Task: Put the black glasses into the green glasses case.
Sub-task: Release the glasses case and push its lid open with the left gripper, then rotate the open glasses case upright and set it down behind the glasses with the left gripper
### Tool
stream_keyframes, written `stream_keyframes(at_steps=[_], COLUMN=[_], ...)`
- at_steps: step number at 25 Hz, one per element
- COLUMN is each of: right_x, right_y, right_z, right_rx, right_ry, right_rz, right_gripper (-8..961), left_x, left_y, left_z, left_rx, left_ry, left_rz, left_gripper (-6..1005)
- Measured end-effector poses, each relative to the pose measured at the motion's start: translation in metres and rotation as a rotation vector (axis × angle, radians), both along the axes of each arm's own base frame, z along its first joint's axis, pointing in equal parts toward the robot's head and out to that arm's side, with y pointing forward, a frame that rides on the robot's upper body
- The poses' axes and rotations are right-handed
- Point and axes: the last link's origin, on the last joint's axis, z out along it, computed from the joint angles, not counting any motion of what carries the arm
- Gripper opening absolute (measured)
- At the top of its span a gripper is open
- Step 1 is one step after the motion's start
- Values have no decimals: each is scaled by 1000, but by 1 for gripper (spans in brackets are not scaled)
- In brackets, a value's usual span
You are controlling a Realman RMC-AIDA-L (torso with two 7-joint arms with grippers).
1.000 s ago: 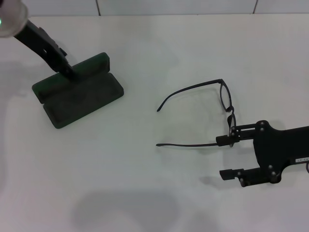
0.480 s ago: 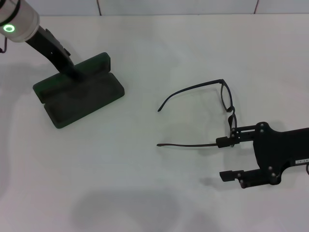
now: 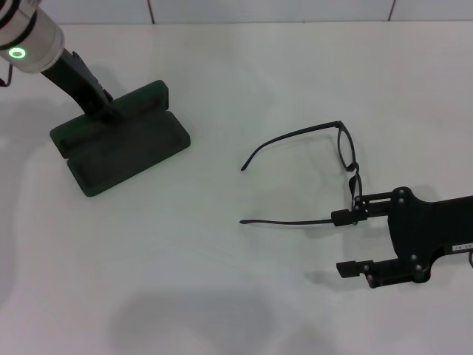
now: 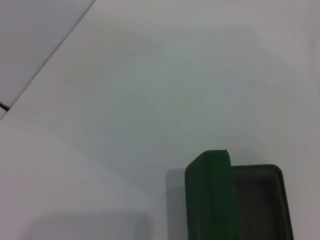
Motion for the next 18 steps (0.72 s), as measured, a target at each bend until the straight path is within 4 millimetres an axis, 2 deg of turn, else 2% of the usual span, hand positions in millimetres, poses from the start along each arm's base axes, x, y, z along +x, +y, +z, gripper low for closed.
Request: stream_keyframes(at_steps=[9,13,18], right_x=[0,0,1], right_y=[0,1,1], right_z=[0,0,0], right_rx=[2,4,4], right_ry=[-1,-2,-3], right_rz=[-1,-1,-3], right_gripper=[674,674,674], left_x=[3,8,32], left_y=[1,0,-9], left_z=[1,2,-5], left_rx=[3,-5,-73], left_ry=[3,-4,-25], left_rz=[-9,-32,-187], left_gripper=[213,204,208])
